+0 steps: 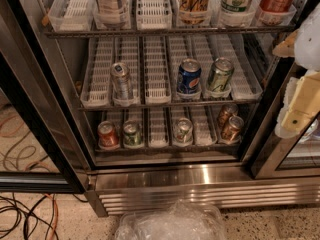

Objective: Pick orange can from bottom shelf of fridge

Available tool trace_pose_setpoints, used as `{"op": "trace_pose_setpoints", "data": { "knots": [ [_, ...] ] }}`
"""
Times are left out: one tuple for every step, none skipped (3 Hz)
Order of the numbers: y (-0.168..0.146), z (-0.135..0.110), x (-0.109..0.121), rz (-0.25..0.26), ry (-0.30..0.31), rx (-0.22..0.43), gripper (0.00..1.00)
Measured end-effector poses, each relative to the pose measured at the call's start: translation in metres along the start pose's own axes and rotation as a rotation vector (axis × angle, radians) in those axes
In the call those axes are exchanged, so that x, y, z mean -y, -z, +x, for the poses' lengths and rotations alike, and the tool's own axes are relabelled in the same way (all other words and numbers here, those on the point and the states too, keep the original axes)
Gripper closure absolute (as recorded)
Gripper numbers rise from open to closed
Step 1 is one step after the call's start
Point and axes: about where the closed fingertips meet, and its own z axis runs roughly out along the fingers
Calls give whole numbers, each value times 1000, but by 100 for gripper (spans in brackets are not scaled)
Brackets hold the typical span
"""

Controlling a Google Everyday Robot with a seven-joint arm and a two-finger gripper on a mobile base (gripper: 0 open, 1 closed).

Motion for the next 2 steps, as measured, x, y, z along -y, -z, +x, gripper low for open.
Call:
{"op": "trace_pose_setpoints", "data": {
  "knots": [
    [0, 0, 0, 0, 0, 0, 0],
    [-7, -1, -1, 22, -23, 23, 0]
  ]
}}
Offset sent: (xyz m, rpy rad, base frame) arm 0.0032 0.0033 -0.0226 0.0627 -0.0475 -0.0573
